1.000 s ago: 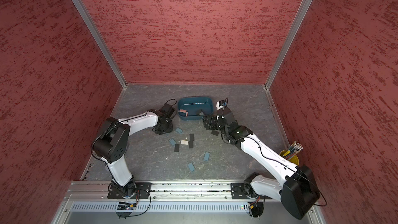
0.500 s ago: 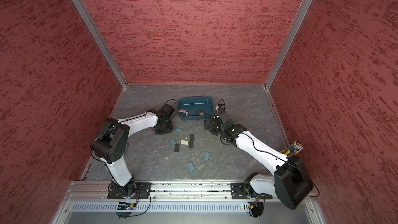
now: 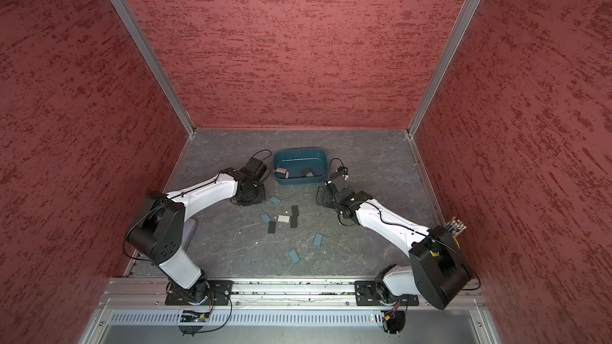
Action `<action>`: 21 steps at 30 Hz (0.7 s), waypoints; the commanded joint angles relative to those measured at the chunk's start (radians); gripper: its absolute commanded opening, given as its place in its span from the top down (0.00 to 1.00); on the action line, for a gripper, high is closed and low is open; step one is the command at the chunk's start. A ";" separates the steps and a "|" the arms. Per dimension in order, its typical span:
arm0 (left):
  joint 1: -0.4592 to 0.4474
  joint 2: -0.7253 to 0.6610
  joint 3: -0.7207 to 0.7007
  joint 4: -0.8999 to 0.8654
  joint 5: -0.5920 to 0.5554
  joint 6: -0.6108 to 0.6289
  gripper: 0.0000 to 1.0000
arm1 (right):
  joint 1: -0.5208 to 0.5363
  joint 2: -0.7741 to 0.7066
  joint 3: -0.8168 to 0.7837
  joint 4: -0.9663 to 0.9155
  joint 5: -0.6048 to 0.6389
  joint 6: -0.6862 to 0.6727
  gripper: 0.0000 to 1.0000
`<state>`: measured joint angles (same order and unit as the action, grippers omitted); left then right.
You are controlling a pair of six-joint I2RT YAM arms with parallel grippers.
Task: Put the eraser in the storage box
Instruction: Pick up the eraser from the center of the board, then place the eraser in the storage box.
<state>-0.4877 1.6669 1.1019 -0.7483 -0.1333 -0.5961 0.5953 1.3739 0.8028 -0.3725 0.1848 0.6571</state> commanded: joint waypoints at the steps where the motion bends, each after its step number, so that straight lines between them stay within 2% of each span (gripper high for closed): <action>1: -0.013 -0.029 0.046 -0.044 -0.011 0.002 0.79 | 0.013 0.030 -0.012 -0.006 0.036 0.032 0.01; 10: -0.040 0.007 0.241 -0.129 -0.017 0.041 0.79 | 0.020 0.074 -0.027 0.009 0.056 0.055 0.01; 21: -0.075 0.203 0.575 -0.218 -0.004 0.082 0.79 | 0.021 0.141 -0.041 0.045 0.056 0.075 0.07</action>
<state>-0.5568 1.8175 1.6188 -0.9218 -0.1364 -0.5404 0.6083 1.5059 0.7692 -0.3576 0.2165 0.7185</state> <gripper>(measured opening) 0.240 0.933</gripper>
